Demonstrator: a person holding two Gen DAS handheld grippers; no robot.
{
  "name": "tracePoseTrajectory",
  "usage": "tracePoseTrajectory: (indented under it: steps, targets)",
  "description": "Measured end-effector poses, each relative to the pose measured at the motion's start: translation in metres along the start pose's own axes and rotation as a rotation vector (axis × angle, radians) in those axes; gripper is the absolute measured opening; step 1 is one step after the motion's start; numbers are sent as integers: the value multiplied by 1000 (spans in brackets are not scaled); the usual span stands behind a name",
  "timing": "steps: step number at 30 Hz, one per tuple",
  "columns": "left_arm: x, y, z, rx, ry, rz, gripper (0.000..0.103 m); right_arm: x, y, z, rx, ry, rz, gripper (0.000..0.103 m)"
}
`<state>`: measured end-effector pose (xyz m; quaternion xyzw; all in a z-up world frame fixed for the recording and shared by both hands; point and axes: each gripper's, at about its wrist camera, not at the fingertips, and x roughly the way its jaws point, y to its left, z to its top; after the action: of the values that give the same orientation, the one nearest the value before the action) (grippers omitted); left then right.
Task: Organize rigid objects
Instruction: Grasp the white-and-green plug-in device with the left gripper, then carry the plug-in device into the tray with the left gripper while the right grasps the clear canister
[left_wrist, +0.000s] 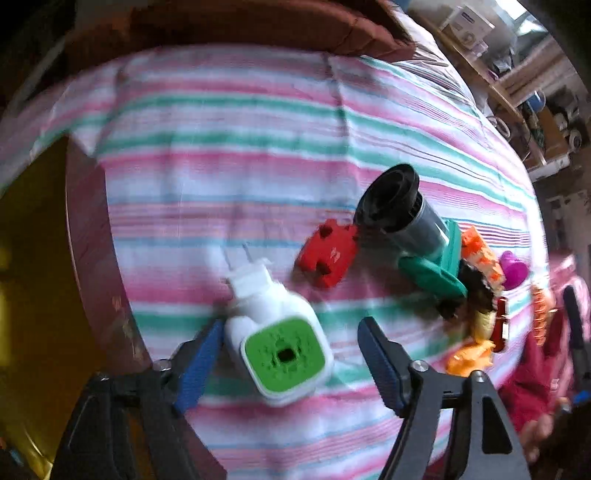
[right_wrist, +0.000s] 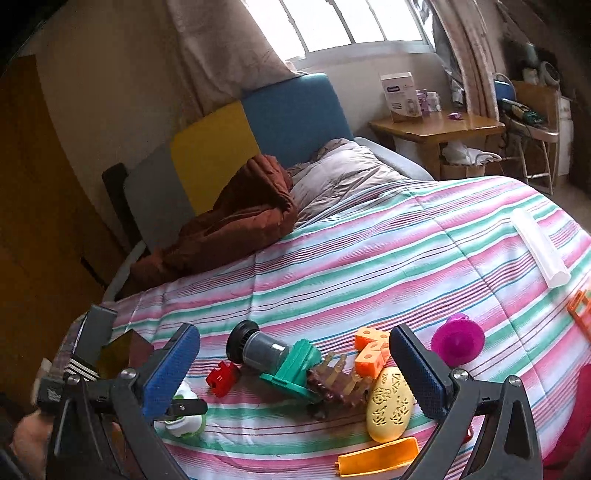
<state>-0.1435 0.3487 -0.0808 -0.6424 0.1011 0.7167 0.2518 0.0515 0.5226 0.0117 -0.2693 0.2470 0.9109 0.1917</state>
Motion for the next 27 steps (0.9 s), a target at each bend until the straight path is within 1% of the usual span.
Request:
tracePoseTrajectory:
  steps: [1,2,4,7,11,12,13,15,16,19,20,21,23,27]
  targets:
    - [1,-4,-1,16,-7,2,53,0,-2,1,6,-1,-2,103]
    - [3,-7,-2,30,-13,5,53,-1,-4,1,16,-2,-6,103]
    - [3,-18,-8,113,-52,54,53,-1,-9,2,32,-4,-19,103]
    - [-1,-26,-22,190,-107,90,53,0,-15,2,62,8,-20,103]
    - [-15,-18,-43,177,-169,40,52,2,-20,1,85,27,-6,103]
    - [-21,-15,-50,176,-187,38,52,3,-20,1,86,33,-3,103]
    - [-27,-12,-57,177,-206,35,52,4,-19,0,83,39,-2,103]
    - [-43,-5,-75,183,-253,1,52,6,-17,-1,69,47,-3,103]
    - [-49,-1,-82,185,-259,-11,52,7,-16,-2,59,54,-1,103]
    - [-66,5,-95,197,-309,-62,52,14,-3,-7,-10,85,-8,99]
    - [-69,4,-95,202,-323,-78,52,17,3,-9,-40,100,-10,96]
    - [-68,4,-87,202,-330,-94,52,21,8,-9,-58,114,-5,94]
    - [-79,11,-96,204,-355,-134,52,29,21,-10,-120,145,4,94]
    - [-99,24,-109,195,-398,-162,52,63,55,-4,-288,212,-9,94]
